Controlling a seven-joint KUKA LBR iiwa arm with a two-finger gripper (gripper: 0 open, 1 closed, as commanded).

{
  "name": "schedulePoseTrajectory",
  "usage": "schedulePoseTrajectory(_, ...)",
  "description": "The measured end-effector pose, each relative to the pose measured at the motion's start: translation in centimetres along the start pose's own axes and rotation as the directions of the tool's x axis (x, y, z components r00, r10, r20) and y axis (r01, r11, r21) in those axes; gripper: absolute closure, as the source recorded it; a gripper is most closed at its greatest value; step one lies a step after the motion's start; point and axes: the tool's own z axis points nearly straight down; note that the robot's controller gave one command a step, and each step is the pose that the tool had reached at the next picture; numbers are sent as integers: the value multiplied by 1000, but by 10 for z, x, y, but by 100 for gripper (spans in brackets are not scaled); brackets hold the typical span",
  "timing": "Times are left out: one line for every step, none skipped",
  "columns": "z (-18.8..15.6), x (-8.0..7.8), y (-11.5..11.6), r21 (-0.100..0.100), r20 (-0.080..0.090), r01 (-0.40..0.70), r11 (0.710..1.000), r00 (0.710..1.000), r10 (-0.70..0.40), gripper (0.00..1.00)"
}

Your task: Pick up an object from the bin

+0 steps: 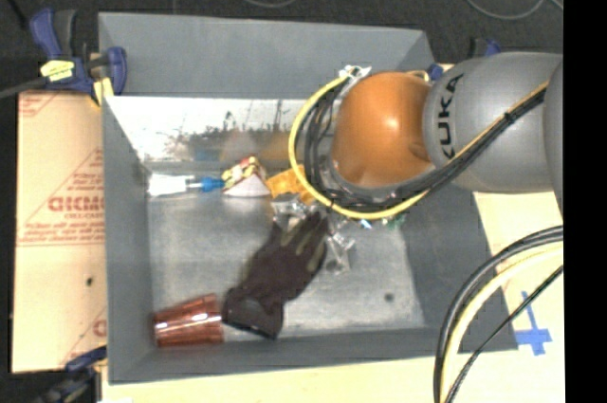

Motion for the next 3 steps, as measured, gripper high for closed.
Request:
schedulePoseTrajectory(31,3,-21,5,7,285,959,959,-285,100)
schedulePoseTrajectory(31,3,-21,5,7,284,959,959,-284,100)
schedulePoseTrajectory(28,3,-21,4,7,284,959,959,-284,100)
